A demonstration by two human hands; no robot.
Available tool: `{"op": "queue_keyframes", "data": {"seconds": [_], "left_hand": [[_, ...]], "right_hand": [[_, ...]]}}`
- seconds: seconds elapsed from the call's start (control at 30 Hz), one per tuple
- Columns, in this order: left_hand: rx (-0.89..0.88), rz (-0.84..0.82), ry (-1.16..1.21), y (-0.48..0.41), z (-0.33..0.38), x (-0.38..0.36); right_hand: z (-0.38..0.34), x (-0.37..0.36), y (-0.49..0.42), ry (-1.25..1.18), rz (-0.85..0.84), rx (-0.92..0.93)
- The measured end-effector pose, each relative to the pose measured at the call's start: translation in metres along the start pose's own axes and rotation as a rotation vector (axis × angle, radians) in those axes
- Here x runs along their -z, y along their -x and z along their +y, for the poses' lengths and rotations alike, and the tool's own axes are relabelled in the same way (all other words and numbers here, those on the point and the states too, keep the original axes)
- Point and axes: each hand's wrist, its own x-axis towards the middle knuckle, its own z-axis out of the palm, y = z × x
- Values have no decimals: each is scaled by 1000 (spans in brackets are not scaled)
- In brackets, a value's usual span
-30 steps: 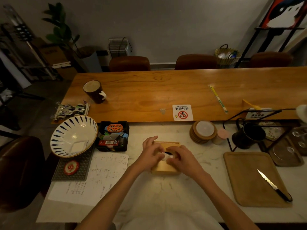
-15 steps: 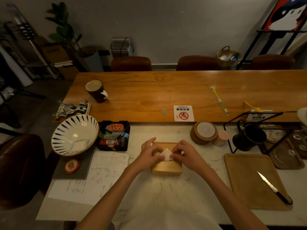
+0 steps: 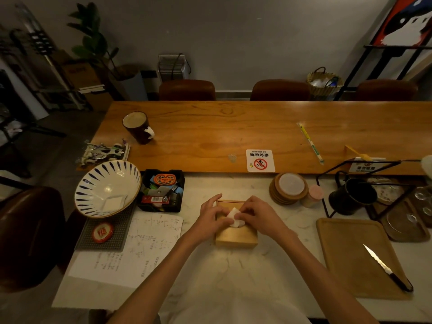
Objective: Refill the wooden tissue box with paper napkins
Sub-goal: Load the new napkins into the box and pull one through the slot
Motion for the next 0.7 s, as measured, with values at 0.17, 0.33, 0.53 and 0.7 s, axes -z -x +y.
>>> {"op": "queue_keyframes", "data": {"seconds": [0.17, 0.33, 0.53, 0.7], "left_hand": [[-11, 50, -24, -5, -3, -6], [-25, 63, -8, -6, -4, -10], [-62, 88, 2, -7, -8, -9], [-63, 70, 0, -7, -9, -8]], "right_hand": [[9, -4, 6, -103, -20, -6], [14, -5, 6, -119, -6, 20], [14, -6, 3, -117, -9, 6], [21, 5, 0, -107, -79, 27]]}}
